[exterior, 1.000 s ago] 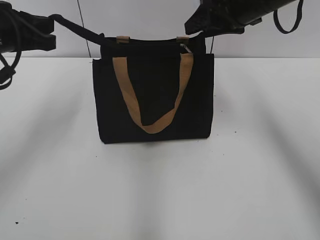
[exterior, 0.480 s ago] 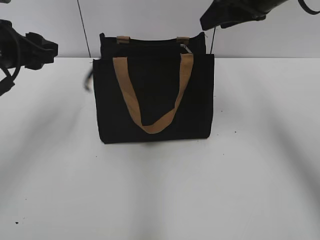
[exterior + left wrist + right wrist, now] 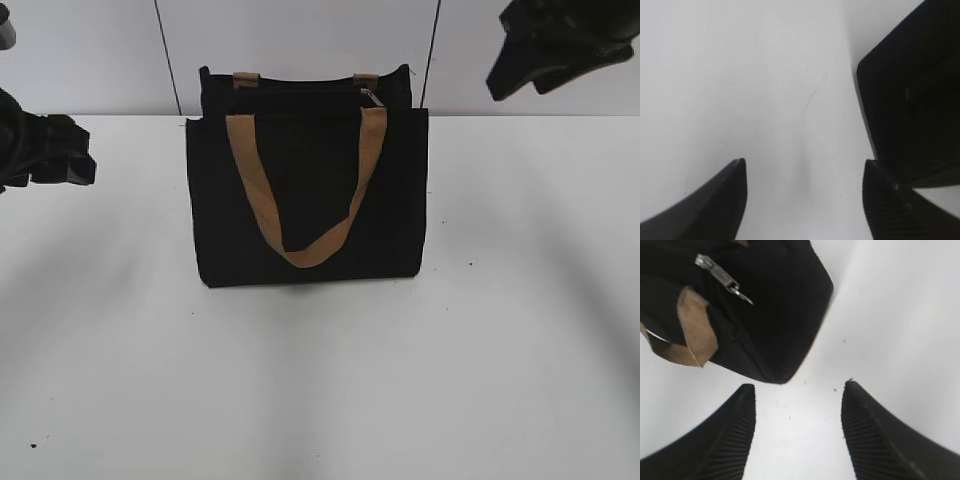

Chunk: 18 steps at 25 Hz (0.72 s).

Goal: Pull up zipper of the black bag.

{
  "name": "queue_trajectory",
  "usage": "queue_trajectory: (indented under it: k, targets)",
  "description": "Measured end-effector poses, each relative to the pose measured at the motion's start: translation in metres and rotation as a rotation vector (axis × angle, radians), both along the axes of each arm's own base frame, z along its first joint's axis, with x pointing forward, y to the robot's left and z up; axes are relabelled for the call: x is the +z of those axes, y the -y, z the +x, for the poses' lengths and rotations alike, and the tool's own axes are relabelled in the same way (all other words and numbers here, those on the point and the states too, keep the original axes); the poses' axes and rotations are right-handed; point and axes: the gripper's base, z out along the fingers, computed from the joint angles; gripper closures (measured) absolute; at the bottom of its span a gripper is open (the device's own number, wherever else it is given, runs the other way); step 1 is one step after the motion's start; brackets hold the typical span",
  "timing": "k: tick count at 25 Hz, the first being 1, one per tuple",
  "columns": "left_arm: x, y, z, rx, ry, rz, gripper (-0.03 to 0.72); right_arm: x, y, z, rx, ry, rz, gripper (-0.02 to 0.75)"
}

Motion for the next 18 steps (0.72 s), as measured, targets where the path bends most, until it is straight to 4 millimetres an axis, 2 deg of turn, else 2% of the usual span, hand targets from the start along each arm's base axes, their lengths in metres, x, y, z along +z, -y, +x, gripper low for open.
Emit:
queue_trajectory:
  k: [4, 8, 12, 14, 16, 18]
  targets:
    - [0.017, -0.003, -0.002, 0.026, -0.158, 0.026, 0.137, 0.000, 0.023, -0.012, -0.144, -0.162, -0.039, 0.318]
    - [0.033, -0.018, 0.006, 0.077, -0.254, 0.049, 0.137, -0.004, 0.060, -0.014, -0.282, -0.249, -0.079, 0.319]
    - [0.032, -0.036, 0.014, 0.117, -0.390, 0.083, 0.137, -0.004, 0.104, -0.014, -0.416, -0.260, -0.070, 0.340]
    - [0.028, -0.042, 0.012, 0.125, -0.483, 0.102, 0.137, -0.003, 0.123, -0.016, -0.469, -0.260, -0.068, 0.346]
    - [0.026, -0.044, 0.007, 0.116, -0.550, 0.120, 0.137, -0.002, 0.132, -0.023, -0.492, -0.258, -0.072, 0.350]
    - [0.027, -0.045, 0.001, 0.109, -0.606, 0.133, 0.141, -0.002, 0.131, -0.039, -0.478, -0.265, -0.079, 0.349]
